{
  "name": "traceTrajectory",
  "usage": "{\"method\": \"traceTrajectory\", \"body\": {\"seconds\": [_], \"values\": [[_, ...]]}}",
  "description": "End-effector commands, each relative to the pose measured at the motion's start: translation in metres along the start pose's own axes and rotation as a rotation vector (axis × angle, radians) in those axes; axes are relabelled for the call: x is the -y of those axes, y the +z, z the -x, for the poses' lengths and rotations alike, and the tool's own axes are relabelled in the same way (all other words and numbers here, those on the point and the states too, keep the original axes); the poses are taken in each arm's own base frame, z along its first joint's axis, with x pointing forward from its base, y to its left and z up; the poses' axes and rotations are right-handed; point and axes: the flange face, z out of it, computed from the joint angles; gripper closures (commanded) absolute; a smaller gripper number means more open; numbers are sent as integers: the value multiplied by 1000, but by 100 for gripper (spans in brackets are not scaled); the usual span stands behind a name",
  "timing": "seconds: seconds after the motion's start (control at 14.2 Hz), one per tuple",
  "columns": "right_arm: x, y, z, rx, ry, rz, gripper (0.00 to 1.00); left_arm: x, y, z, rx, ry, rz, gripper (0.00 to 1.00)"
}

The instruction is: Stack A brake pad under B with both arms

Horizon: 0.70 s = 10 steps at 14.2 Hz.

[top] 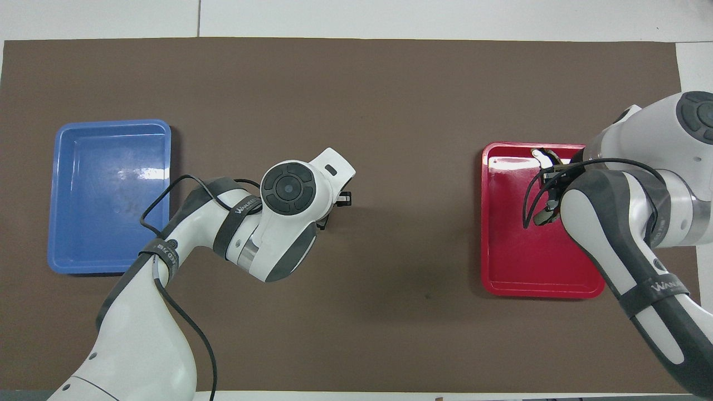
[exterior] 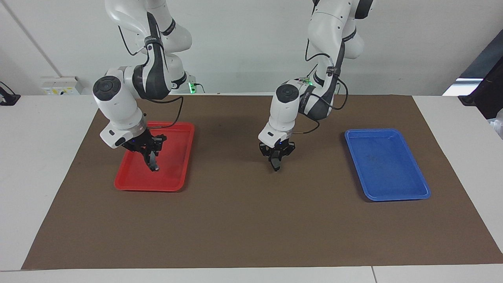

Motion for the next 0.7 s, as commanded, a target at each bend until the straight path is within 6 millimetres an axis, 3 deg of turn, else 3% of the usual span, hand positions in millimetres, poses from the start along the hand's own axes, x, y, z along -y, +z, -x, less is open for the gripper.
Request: {"method": "traceTrajectory", "body": {"seconds": [0.0,0.07,0.21,0.35,0.56,0.63], "values": [[-2,-3,1,5,2,-18,100,1,2,-5,-10,-14,3,85],[-3,-1,2,8,4,-19,100,1,3,-4,-5,-14,0,80],[-2,1,4,14,2,-19,100,4,8,0,4,-14,-6,45],[-3,0,3,12,2,-19,100,6,9,3,9,-13,-9,19],[9,-8,-2,9,-8,-18,100,12,9,0,16,-24,-16,7],[38,-15,-7,3,-13,-43,100,18,3,-4,12,-32,-14,2]]}}
